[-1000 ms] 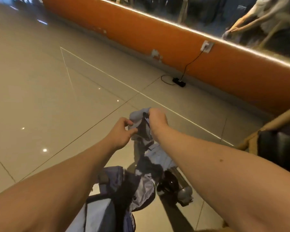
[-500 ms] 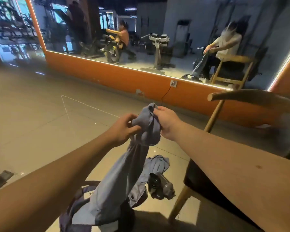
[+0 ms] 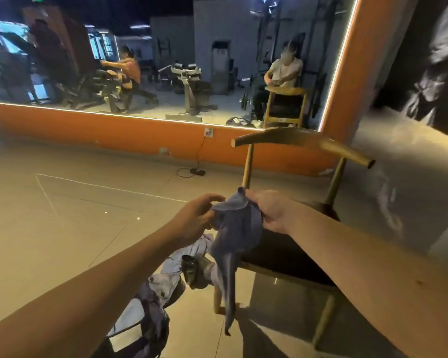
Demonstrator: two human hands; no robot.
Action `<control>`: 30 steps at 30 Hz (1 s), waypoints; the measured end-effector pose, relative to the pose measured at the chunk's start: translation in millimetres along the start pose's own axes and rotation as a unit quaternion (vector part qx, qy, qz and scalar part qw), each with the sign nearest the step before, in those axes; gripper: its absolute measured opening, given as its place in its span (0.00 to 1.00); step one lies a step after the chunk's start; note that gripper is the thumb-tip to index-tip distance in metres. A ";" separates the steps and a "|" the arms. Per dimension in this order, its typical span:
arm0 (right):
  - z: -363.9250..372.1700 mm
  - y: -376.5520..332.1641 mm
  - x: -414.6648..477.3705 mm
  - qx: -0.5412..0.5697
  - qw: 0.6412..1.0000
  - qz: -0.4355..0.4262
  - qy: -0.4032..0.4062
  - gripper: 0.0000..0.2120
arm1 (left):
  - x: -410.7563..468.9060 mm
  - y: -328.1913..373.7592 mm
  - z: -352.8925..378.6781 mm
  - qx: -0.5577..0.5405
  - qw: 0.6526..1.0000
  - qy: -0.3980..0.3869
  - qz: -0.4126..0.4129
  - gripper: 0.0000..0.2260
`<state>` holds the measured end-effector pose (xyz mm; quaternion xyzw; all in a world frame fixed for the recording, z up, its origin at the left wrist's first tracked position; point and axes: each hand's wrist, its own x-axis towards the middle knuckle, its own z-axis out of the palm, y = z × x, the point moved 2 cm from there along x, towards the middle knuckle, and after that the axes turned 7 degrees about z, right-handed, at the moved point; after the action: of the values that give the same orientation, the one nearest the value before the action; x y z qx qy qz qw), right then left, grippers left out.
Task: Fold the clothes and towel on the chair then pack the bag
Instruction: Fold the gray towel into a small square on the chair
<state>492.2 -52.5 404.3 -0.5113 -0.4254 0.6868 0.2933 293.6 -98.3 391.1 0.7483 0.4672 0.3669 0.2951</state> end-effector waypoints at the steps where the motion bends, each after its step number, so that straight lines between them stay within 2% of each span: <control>1: -16.7 3.5 -6.9 0.005 1.000 -0.002 -0.008 0.21 | 5.4 7.9 12.1 -0.002 1.000 0.001 0.003 0.11; 3: -46.9 9.4 -23.9 0.015 0.999 -0.011 -0.039 0.22 | 17.5 20.8 33.6 -0.012 1.000 0.020 0.002 0.13; 6: -86.4 17.0 -51.5 -0.070 0.996 -0.026 -0.057 0.16 | 37.9 39.6 61.7 -0.074 0.994 0.073 -0.045 0.15; 9: -128.5 27.6 -67.2 -0.198 0.979 -0.041 0.024 0.17 | 56.9 52.3 87.5 -0.112 0.982 0.109 -0.103 0.19; 11: -154.6 34.2 -73.9 -0.264 0.960 -0.053 0.077 0.14 | 67.4 57.5 104.1 -0.121 0.980 0.099 -0.122 0.19; 14: -191.5 43.8 -84.5 -0.352 0.923 -0.064 0.138 0.09 | 80.6 63.4 126.1 -0.124 0.981 0.077 -0.125 0.18; 17: -234.3 62.4 -84.2 -0.422 0.887 -0.030 0.185 0.04 | 93.2 63.0 140.1 -0.106 0.982 0.094 -0.122 0.18; 20: -268.6 85.3 -84.3 -0.379 0.904 -0.004 0.200 0.02 | 99.6 58.4 147.3 -0.125 0.977 0.113 -0.128 0.14; 22: -280.8 94.7 -86.6 -0.335 0.914 0.003 0.229 0.04 | 100.5 54.7 147.9 -0.118 0.980 0.106 -0.119 0.12; 27: -288.5 99.1 -86.3 -0.133 0.949 0.027 0.284 0.07 | 101.7 39.4 138.0 -0.120 0.982 0.081 -0.120 0.12; 30: -282.9 85.1 -85.3 -0.146 0.940 0.003 0.309 0.10 | 107.8 30.1 128.4 -0.121 0.982 0.074 -0.128 0.14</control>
<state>790.2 -83.1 335.0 -0.7368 -0.4079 0.4265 0.3300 445.8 -24.0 372.8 0.6116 0.5319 0.4347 0.3926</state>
